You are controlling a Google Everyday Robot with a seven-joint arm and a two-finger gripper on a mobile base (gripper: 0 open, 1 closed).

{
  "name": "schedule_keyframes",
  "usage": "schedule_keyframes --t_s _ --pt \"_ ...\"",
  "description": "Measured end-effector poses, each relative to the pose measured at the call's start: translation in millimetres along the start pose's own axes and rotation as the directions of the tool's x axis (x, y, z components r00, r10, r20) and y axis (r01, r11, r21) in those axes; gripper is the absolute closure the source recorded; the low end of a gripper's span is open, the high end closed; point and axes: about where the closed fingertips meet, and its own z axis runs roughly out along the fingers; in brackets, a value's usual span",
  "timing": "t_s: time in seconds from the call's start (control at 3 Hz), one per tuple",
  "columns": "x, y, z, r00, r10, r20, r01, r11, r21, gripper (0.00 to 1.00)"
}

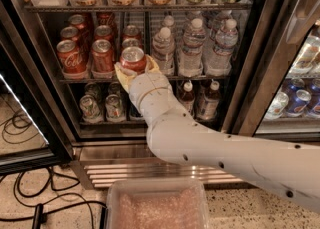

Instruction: Pick coke can from middle shelf of fridge

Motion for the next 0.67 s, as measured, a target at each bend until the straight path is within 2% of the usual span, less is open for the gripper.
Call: schedule_keyframes --t_s 0.33,0.67 --pt "8 -1 -24 0.997 0.04 -0.061 -0.045 0.9957 -0.082 1.0" --pt "14 -3 -43 0.99 0.077 -0.121 -0.096 0.9832 -0.155 1.0"
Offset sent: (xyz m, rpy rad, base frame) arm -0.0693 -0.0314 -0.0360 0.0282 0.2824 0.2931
